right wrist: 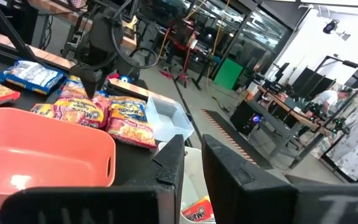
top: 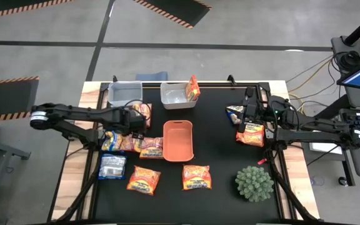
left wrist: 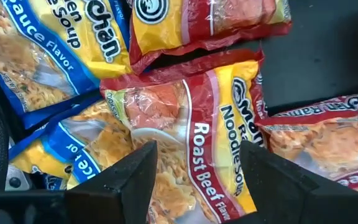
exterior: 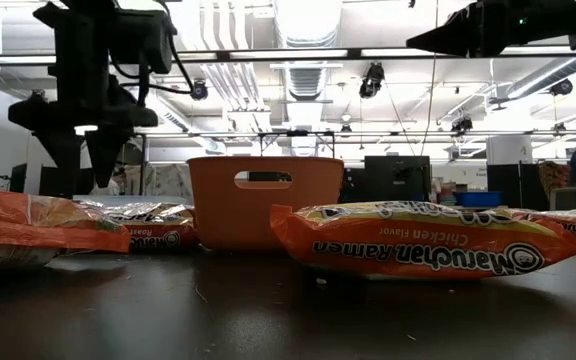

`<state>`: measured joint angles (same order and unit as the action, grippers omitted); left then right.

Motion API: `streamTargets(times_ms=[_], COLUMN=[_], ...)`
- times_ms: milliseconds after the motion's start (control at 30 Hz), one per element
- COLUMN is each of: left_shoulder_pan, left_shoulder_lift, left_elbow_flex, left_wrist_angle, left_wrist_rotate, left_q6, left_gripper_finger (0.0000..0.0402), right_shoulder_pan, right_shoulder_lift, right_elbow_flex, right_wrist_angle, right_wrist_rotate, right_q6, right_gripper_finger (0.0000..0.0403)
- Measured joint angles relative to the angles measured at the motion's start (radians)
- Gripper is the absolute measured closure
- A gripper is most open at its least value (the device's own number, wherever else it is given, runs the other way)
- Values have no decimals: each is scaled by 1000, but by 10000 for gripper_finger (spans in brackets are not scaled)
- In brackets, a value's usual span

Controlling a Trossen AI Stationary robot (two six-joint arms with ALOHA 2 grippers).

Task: Sort Maruchan noodles
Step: Put the red bag into the transparent bin

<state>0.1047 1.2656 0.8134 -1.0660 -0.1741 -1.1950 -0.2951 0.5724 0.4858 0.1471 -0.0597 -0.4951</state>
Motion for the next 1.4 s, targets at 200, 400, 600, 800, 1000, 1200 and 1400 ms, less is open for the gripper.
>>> streamTargets(times_ms=[200, 400, 600, 800, 1000, 1200, 1400], left_shoulder_pan=[0, 0, 0, 0, 0, 0, 0], left_shoulder_lift=[11, 13, 36, 51, 48, 45, 33], left_elbow_flex=[-52, -85, -107, -105, -105, -100, -4], left_wrist_angle=[52, 118, 139, 148, 151, 148, 122], left_wrist_rotate=[1, 1, -2, -7, 1, 3, -12], left_q6=[-18, -36, -49, -27, -15, 14, 134], left_gripper_finger=[198, 199, 201, 247, 344, 394, 401], right_shoulder_pan=[0, 0, 0, 0, 0, 0, 0], right_shoulder_lift=[0, 0, 0, 0, 0, 0, 0], right_elbow_flex=[0, 0, 0, 0, 0, 0, 0], right_wrist_angle=[0, 0, -1, -1, -1, -2, -4], right_wrist_rotate=[0, 0, 0, 1, 8, 8, 9], right_q6=[4, 4, 4, 4, 4, 4, 4], right_gripper_finger=[355, 355, 355, 355, 355, 355, 355])
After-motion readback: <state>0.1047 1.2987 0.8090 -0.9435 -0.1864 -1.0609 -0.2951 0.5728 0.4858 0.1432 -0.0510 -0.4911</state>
